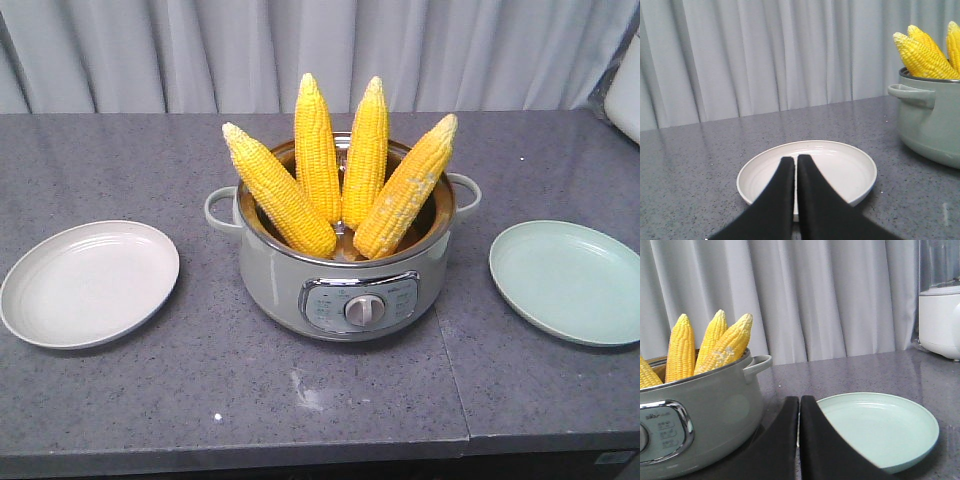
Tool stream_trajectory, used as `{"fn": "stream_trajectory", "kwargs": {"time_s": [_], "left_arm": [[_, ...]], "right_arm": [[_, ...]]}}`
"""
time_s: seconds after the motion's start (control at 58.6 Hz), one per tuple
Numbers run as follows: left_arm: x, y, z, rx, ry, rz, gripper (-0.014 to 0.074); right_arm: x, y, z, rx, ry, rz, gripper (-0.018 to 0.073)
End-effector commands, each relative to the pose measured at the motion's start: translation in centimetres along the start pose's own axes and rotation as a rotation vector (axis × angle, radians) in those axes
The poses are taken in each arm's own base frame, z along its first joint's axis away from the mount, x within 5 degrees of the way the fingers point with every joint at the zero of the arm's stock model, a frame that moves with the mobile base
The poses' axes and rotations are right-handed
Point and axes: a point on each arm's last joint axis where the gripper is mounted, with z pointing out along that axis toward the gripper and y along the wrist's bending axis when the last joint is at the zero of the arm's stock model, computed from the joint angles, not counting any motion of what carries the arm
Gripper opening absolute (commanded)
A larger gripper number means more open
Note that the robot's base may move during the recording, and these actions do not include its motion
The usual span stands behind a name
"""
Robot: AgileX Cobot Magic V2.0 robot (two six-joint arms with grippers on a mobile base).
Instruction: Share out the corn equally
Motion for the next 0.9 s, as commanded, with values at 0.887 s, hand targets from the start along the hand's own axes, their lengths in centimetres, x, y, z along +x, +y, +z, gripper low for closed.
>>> {"fn": "stream_trajectory", "kwargs": {"time_s": [0.887], "left_arm": [[-1.67, -0.15, -0.26, 0.022, -0.109, -0.007, -0.0006]], "right_arm": [[-0.05, 0.09, -0.03, -0.012, -0.056, -0.022, -0.0002]]}}
